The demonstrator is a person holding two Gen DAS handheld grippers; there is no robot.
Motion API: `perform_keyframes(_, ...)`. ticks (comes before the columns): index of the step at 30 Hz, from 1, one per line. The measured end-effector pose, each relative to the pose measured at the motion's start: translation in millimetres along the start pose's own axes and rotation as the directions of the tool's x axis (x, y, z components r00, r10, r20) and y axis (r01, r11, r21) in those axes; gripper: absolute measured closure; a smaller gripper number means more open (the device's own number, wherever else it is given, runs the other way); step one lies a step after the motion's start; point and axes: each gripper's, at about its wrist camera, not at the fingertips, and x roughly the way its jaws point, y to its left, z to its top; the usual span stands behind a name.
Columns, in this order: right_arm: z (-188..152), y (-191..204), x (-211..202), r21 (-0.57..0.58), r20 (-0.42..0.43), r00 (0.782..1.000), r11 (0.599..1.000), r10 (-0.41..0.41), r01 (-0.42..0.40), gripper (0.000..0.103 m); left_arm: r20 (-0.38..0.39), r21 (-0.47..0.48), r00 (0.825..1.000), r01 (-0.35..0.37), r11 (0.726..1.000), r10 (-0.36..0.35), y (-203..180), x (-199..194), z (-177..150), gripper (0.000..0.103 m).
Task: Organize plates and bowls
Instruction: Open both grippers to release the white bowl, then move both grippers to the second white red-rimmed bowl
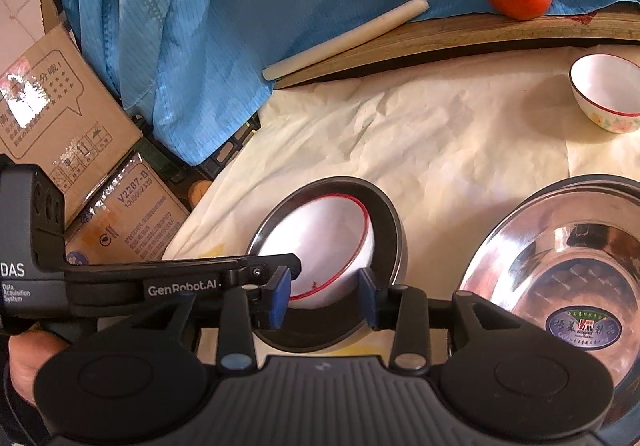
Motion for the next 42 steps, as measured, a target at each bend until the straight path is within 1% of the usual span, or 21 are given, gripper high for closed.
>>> perform_keyframes(3,0,-1,-2,0.001,0.004,1.0,1.0,0.009,-0.009,0.06,0.005,0.001,1.0,-0.007,1.0,0.007,-2,0,0,0.075)
perform_keyframes(9,-1,-8,-11,0.002,0.023,0.999,0.999,0.047,-0.047,0.054,0.008,-0.029,1.0,0.009,1.0,-0.009,2,-1,0,0.074)
perform_keyframes(10,-2,-8,-12,-0.001,0.029,0.998,0.999,0.054,-0.054,0.05,0.015,-0.032,1.0,0.016,0.999,-0.016,2,-2,0,0.073)
perform_keyframes(11,-2,-9,-15,-0.006,0.034,0.998,0.998,0.061,-0.061,0.047,0.018,-0.034,1.0,0.021,0.999,-0.021,3,-2,0,0.07)
perform_keyframes(12,-3,-10,-19,-0.014,0.044,0.997,0.997,0.07,-0.069,0.045,0.022,-0.039,0.999,0.024,0.999,-0.024,3,-3,-1,0.068)
perform_keyframes(13,-4,-10,-22,-0.019,0.051,0.996,0.997,0.069,-0.068,0.04,0.029,-0.042,0.999,0.025,0.999,-0.023,2,-5,-1,0.066)
perform_keyframes(15,-6,-11,-30,-0.033,0.071,0.995,0.997,0.07,-0.068,0.034,0.049,-0.042,0.999,0.025,0.999,-0.022,1,-9,-2,0.058)
perform_keyframes(16,-7,-12,-34,-0.038,0.083,0.994,0.997,0.068,-0.065,0.03,0.062,-0.045,0.998,0.023,0.999,-0.02,-1,-11,-2,0.056)
perform_keyframes(18,-8,-16,-42,-0.041,0.107,0.992,0.997,0.071,-0.067,0.024,0.083,-0.05,0.996,0.019,0.999,-0.014,-4,-16,0,0.046)
perform_keyframes(19,-8,-20,-47,-0.04,0.12,0.99,0.996,0.079,-0.074,0.019,0.092,-0.052,0.996,0.014,0.999,-0.01,-7,-18,2,0.043)
perform_keyframes(20,-8,-23,-52,-0.038,0.129,0.988,0.996,0.086,-0.082,0.014,0.102,-0.055,0.995,0.005,0.998,0.001,-9,-20,4,0.038)
perform_keyframes(21,-7,-28,-56,-0.035,0.138,0.985,0.995,0.1,-0.096,0.011,0.116,-0.058,0.993,-0.009,0.998,0.016,-12,-22,6,0.031)
perform_keyframes(22,-7,-34,-62,-0.03,0.15,0.982,0.993,0.115,-0.112,0.008,0.132,-0.061,0.991,-0.02,0.998,0.028,-15,-24,8,0.028)
perform_keyframes(25,-5,-49,-75,-0.014,0.186,0.975,0.993,0.121,-0.12,0.003,0.172,-0.079,0.983,-0.042,0.996,0.055,-23,-26,15,0.017)
perform_keyframes(26,-4,-53,-79,-0.012,0.197,0.973,0.993,0.119,-0.119,0.0,0.179,-0.088,0.982,-0.047,0.995,0.062,-26,-25,17,0.011)
perform_keyframes(27,-3,-60,-84,-0.008,0.211,0.971,0.993,0.116,-0.116,0.0,0.184,-0.095,0.981,-0.052,0.994,0.069,-29,-25,19,0.006)
perform_keyframes(30,3,-78,-94,0.005,0.236,0.966,0.994,0.107,-0.112,0.0,0.182,-0.092,0.98,-0.066,0.994,0.082,-40,-19,25,0.005)
perform_keyframes(33,12,-99,-101,0.033,0.268,0.959,0.994,0.092,-0.105,0.0,0.187,-0.087,0.979,-0.071,0.994,0.086,-53,-10,32,0.001)
perform_keyframes(34,16,-106,-103,0.042,0.281,0.956,0.994,0.082,-0.098,0.0,0.192,-0.088,0.978,-0.07,0.994,0.086,-56,-7,33,0.001)
perform_keyframes(37,31,-123,-106,0.048,0.308,0.95,0.997,0.047,-0.065,0.0,0.194,-0.084,0.978,-0.067,0.994,0.082,-70,3,39,0.001)
perform_keyframes(42,58,-149,-106,0.071,0.321,0.946,0.997,-0.036,0.014,0.0,0.2,-0.062,0.977,-0.06,0.996,0.071,-94,23,52,0.001)
